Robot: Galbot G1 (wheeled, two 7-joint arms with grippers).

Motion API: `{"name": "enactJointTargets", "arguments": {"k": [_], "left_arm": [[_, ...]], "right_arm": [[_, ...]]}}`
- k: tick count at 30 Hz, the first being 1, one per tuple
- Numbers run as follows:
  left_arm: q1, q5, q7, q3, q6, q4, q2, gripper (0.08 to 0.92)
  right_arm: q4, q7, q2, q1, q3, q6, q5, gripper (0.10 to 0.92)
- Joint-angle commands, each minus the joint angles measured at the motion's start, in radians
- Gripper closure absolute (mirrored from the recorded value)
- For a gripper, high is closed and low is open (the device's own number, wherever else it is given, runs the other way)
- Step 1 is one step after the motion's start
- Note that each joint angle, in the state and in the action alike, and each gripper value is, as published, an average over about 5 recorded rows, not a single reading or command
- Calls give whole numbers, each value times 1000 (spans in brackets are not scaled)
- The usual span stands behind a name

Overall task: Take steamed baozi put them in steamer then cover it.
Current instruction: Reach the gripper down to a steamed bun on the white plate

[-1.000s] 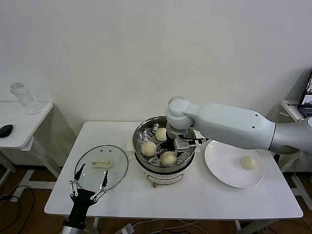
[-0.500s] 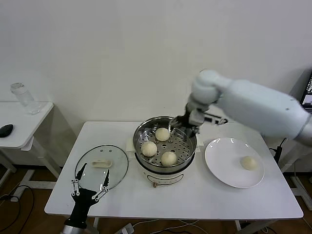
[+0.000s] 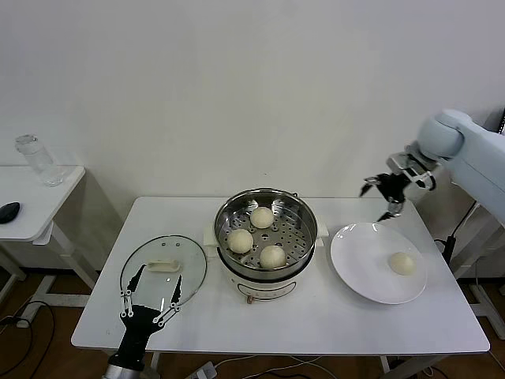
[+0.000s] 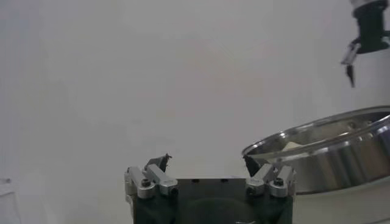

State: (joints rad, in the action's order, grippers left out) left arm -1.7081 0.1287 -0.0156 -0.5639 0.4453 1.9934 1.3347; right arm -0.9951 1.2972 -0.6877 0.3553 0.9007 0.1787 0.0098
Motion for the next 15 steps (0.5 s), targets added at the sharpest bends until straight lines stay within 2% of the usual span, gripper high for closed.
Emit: {"name": "enactJointTargets", "arguments": {"k": [1, 15], "left_arm": [[-4, 2, 1, -2, -1, 1, 0, 177], [-3, 3, -4, -4, 4, -19, 5, 177]], "right_arm": [[232, -52, 50, -257, -151, -29, -72, 203], [265, -102, 4, -367, -215, -31, -118, 203]]}}
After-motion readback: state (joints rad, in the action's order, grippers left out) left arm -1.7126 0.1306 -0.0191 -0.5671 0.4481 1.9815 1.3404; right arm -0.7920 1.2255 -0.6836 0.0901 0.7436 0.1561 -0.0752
